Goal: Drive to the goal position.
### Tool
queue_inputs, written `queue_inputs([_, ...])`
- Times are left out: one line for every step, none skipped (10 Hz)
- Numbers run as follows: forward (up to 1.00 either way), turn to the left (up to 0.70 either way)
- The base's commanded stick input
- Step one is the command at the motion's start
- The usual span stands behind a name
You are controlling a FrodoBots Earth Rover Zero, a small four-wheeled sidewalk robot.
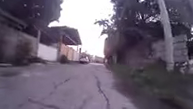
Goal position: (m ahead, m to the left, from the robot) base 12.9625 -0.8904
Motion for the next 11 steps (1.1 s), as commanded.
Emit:
queue_inputs([0.7, -0.35])
queue_inputs([0.7, -0.35])
queue_inputs([0.7, -0.35])
queue_inputs([0.7, -0.17])
queue_inputs([0.7, 0.0])
queue_inputs([0.7, -0.14])
queue_inputs([0.7, -0.31])
queue_inputs([0.7, -0.35])
queue_inputs([0.7, -0.07])
queue_inputs([0.7, -0.04])
queue_inputs([0.7, -0.02])
